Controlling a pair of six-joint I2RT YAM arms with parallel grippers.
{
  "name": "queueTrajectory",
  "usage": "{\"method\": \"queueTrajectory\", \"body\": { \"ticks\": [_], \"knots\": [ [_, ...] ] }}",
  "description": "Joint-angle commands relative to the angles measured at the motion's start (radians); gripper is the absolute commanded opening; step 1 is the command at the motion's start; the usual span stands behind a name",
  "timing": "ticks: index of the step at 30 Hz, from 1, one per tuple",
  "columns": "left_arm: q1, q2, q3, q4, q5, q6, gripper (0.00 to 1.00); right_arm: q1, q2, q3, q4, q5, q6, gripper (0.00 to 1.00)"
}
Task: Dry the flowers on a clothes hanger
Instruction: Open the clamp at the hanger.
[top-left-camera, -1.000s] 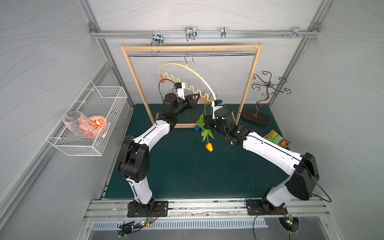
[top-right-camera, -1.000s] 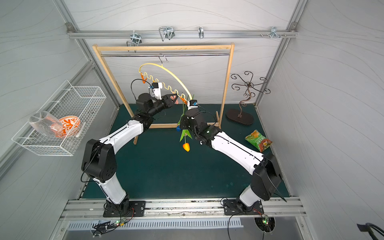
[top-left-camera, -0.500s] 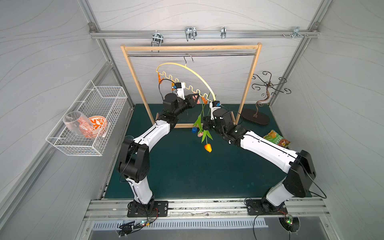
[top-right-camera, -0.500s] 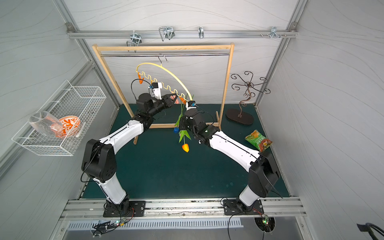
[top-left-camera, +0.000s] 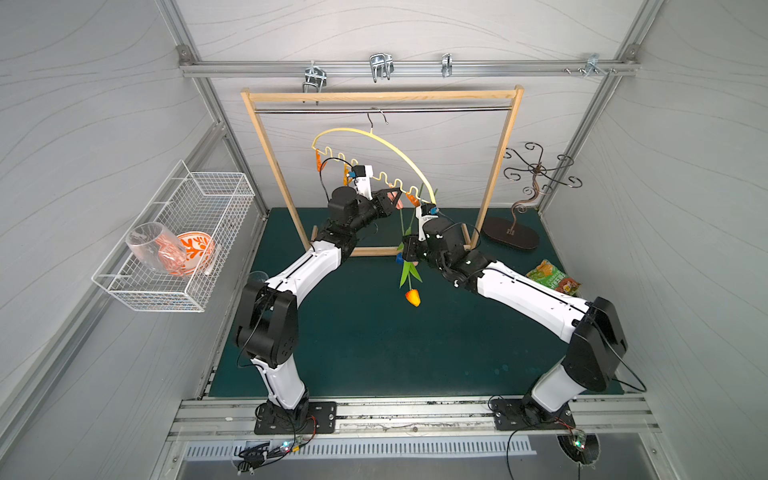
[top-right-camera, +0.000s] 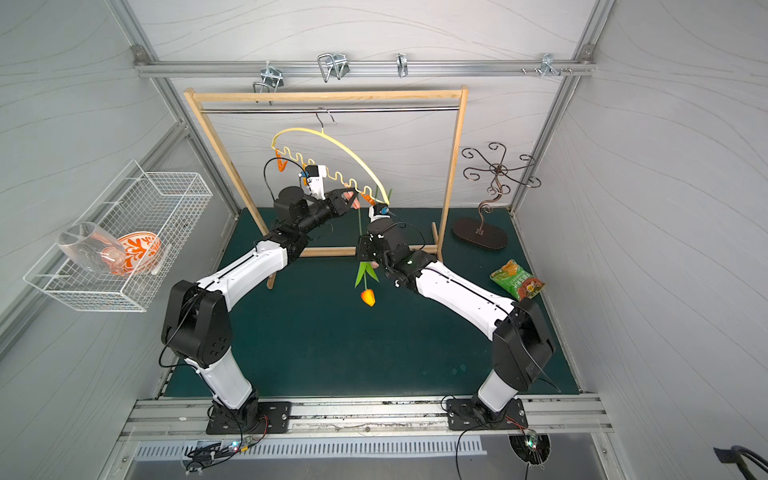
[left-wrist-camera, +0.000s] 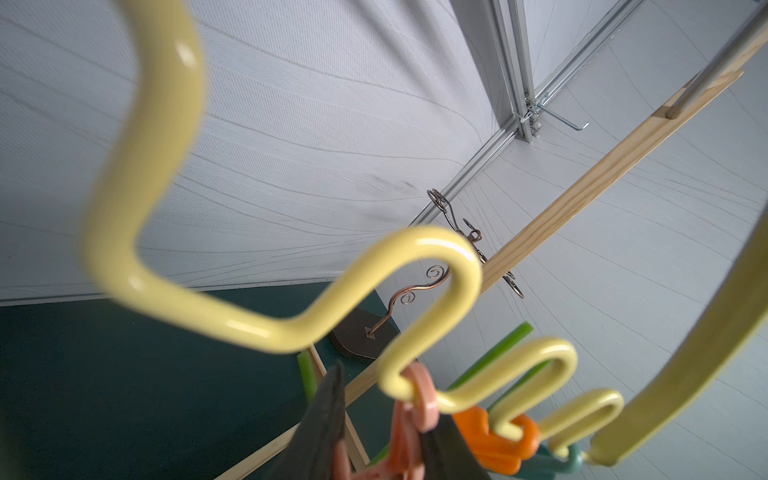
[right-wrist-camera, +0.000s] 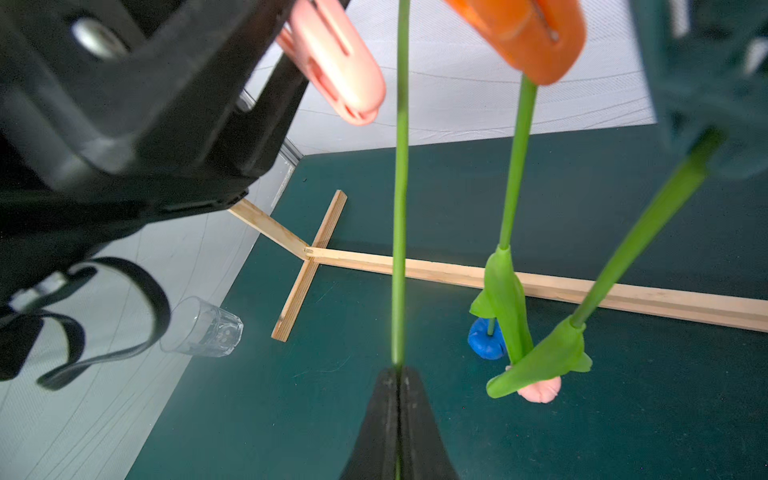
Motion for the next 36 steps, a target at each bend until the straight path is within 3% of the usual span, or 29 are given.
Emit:
{"method": "queueTrajectory", "body": {
  "ticks": [1,13,22,36],
  "knots": [
    [-0.003,-0.034,0.032,0.014,-0.006,0.010,0.26,-0.004,-0.024,0.007,-0.003,0.017,0.038,0.00],
    [-0.003,-0.041,0.024,0.007,-0.009,0.021,0.22,0.003,-0.037,0.009,0.012,-0.040,0.040,0.00],
    [-0.003,-0.038,0.014,0.010,-0.008,0.027,0.23,0.010,-0.048,0.020,-0.018,0.025,0.050,0.00],
    [-0.003,-0.029,0.014,0.011,-0.008,0.028,0.23,0.022,-0.052,0.011,0.051,-0.047,0.033,0.00]
  ]
}}
